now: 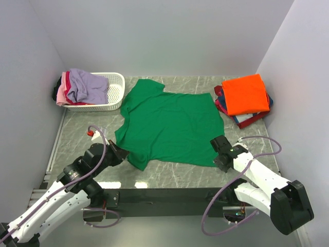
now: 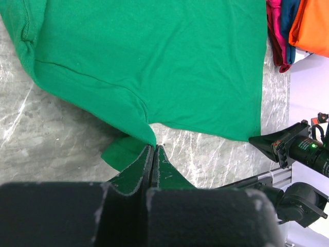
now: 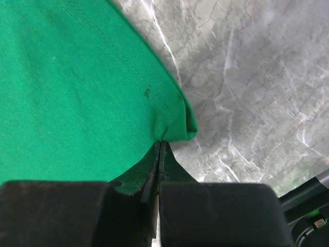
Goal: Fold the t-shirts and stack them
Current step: Fold the tshirt
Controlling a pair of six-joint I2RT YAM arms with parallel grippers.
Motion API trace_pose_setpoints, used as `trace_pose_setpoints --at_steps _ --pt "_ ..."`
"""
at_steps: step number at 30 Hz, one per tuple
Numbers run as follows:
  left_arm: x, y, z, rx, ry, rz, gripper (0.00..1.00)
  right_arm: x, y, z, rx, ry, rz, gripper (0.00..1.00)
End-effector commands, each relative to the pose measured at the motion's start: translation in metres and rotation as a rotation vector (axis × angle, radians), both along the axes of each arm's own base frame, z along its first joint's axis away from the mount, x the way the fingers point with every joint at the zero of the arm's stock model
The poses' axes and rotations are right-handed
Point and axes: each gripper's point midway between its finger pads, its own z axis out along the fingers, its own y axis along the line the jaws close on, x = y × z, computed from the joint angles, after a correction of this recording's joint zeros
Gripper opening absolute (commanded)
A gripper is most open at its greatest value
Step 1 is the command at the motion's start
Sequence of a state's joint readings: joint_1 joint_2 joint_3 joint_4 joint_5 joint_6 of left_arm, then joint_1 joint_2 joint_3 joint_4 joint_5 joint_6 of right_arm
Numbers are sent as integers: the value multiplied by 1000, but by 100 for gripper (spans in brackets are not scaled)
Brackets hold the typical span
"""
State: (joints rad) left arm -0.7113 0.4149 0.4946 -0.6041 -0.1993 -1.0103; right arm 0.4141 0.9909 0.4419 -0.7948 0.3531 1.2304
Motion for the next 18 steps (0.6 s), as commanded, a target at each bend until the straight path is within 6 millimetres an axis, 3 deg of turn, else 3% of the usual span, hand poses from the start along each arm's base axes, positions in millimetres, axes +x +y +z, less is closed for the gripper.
trace_pose_setpoints --at_steps 1,5,14,18 --pt "4 -3 21 -35 -55 -3 0 9 -7 3 -41 -36 -10 0" --pt "4 -3 22 -32 -54 -1 1 15 -12 10 -69 -70 -10 0" --pt "5 0 22 -27 -56 16 1 42 -16 65 -97 -258 46 0" --pt "3 -4 25 -41 -62 -13 0 41 -13 71 -80 -269 65 0"
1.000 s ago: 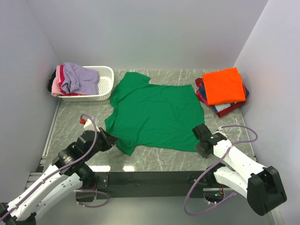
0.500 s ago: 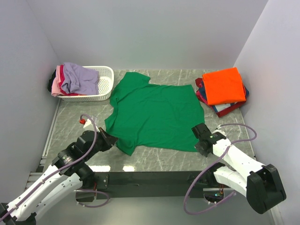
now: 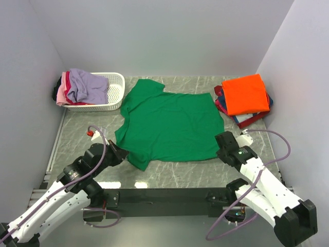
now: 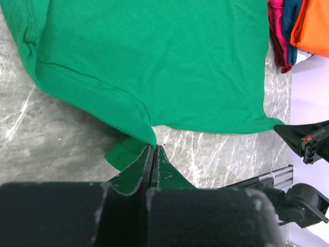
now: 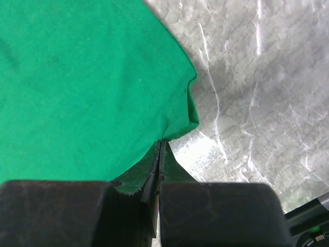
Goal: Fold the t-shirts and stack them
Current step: Fold the tshirt
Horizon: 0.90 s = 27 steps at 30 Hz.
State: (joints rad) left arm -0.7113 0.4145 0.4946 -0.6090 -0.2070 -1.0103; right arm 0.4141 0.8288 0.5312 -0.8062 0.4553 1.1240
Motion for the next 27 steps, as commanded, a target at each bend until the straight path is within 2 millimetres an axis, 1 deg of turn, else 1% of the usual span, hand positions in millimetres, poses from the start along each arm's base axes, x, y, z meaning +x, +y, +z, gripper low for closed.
trace_pose_setpoints --at_steps 1,4,7,10,11,12,13,14,15,16,17,19,20,21,22,23,25,26,27 --pt "1 -7 28 -53 -67 -31 1 4 -8 17 -41 -39 4 0" --pt "-3 -10 33 -72 -81 -63 1 0 -9 21 -41 -39 6 0" --pt "-3 -8 37 -82 -92 -54 1 -2 -10 28 -29 -61 1 0" --pt "2 -3 37 -58 -95 -16 1 6 -10 35 -45 -98 17 0" --pt "6 -1 36 -46 -97 4 1 10 -11 41 -53 -111 20 0" --pt "8 -1 35 -38 -95 10 1 16 -8 41 -60 -109 33 0" --pt "12 -3 29 -17 -80 12 1 19 -8 43 -75 -101 49 0" --pt "17 -6 32 -24 -94 16 1 24 -4 48 -77 -106 64 0" --pt "20 -8 31 -24 -94 19 1 32 -1 47 -84 -100 81 0" --pt "25 -10 28 -6 -89 22 0 36 0 47 -95 -95 98 0" --pt "32 -10 33 -11 -115 43 1 42 3 52 -101 -104 112 0" --pt "41 -10 34 16 -125 68 1 53 7 52 -124 -103 141 0" --pt "46 -7 36 29 -135 89 1 59 10 57 -124 -119 156 0" --pt "55 -5 39 44 -153 120 1 69 15 58 -119 -136 175 0" --pt "60 -4 44 58 -176 130 1 73 17 60 -129 -142 199 0" --pt "65 -2 47 66 -190 146 1 83 22 65 -122 -179 216 0" --pt "79 -6 54 84 -217 147 1 89 24 60 -150 -153 252 0" --pt "87 -3 56 91 -223 159 1 95 26 64 -158 -159 260 0" --pt "94 -7 52 98 -214 147 1 99 26 59 -177 -132 265 0"
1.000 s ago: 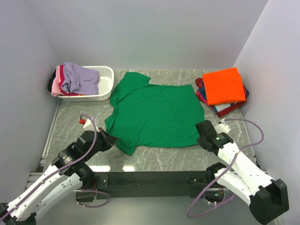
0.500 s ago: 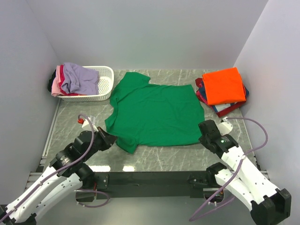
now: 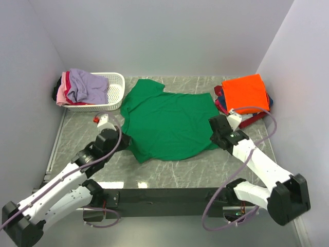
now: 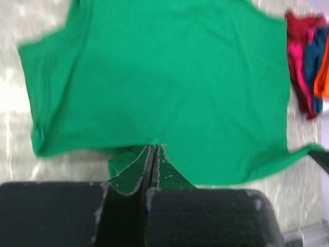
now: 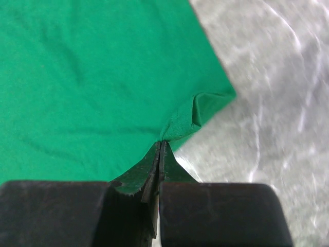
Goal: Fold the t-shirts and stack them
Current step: Fold the tshirt
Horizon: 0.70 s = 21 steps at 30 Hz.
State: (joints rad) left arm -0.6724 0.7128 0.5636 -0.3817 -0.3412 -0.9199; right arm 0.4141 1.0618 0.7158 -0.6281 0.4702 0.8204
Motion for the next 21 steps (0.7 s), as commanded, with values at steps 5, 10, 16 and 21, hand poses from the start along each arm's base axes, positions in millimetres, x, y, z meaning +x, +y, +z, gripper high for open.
trace_pose_setpoints --at_steps 5,10,16,21 --pt "70 10 47 -4 -171 42 1 59 8 25 -73 -97 67 0" --pt "98 5 47 22 -189 3 1 81 0 24 -113 -77 74 0" --pt "127 -2 57 56 -244 -43 1 100 0 18 -119 -66 91 0" --pt "147 -5 56 77 -250 -73 1 110 -3 15 -122 -57 88 0"
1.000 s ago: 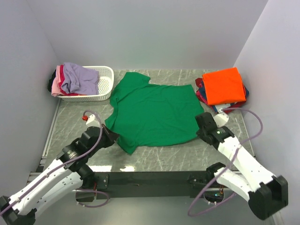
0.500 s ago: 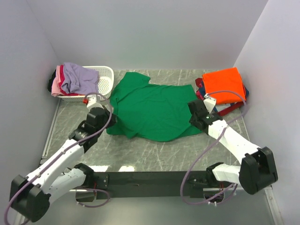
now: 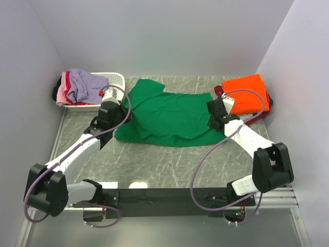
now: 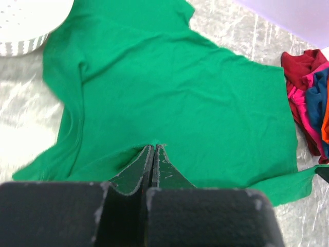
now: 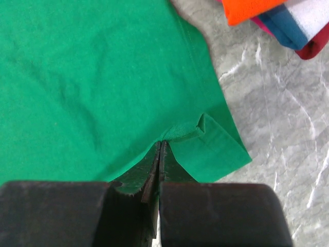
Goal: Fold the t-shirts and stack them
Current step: Fold the tshirt
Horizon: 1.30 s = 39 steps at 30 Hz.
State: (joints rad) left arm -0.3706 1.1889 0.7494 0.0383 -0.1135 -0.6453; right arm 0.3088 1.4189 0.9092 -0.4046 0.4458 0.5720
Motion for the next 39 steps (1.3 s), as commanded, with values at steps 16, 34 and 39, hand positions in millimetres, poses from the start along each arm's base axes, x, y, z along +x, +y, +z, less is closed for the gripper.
trace_pose_setpoints --at_steps 16,34,39 --pt "61 -20 22 55 -111 -87 1 26 -14 15 -15 -65 -19 0" --pt "111 -26 27 28 -112 -74 46 40 -18 14 -5 -56 -24 39" --pt "112 -22 62 30 -178 -59 64 41 -17 43 9 -127 -16 54"
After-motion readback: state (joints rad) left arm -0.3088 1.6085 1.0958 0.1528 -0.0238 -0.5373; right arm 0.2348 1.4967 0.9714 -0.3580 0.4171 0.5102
